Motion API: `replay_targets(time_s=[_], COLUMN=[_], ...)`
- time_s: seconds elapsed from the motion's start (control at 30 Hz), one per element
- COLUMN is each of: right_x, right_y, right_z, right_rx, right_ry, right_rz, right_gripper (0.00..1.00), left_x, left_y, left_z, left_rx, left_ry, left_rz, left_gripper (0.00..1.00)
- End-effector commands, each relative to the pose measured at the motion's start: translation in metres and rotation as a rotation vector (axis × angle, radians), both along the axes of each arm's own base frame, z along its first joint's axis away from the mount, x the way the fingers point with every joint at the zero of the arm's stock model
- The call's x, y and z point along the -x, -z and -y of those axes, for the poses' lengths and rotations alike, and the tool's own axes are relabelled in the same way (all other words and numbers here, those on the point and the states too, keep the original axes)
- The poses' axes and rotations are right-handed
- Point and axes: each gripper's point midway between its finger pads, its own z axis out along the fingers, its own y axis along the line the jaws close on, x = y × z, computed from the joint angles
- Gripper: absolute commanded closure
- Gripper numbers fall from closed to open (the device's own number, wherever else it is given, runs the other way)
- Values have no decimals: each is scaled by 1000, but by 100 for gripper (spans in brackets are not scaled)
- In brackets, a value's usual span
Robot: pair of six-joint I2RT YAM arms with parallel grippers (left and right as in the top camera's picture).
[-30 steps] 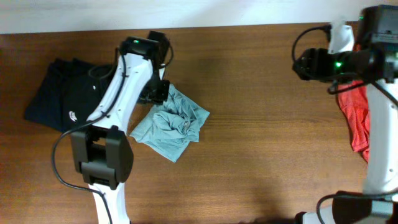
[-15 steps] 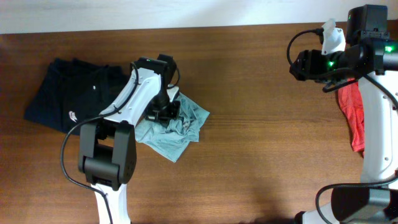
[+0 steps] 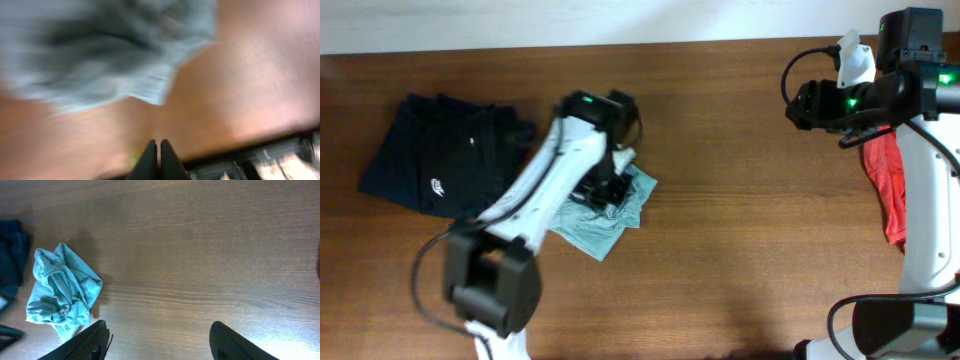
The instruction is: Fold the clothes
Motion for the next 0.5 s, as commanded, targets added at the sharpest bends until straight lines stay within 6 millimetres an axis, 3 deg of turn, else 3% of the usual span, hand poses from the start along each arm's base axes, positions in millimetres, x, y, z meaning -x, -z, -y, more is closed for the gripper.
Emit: replay_targets(time_s=[0.0, 0.1, 0.27, 0.47], right_x=[1, 1, 1, 2], right_y=[0, 0, 1, 1], right_z=[0, 0, 0, -1], right_rx=[8, 8, 8, 4], right_ry=[-2, -2, -2, -3], right_rz=[-1, -1, -3, -5], right_gripper=[30, 31, 31, 31], left_x=[-45, -60, -76, -65], left_y=[-35, -23, 26, 76], left_z=[-53, -62, -62, -50], left_rx=[-129, -73, 28, 71], left_ry=[-127, -139, -158, -160], left_rz=[254, 259, 232, 114], left_gripper=[88, 88, 93, 97])
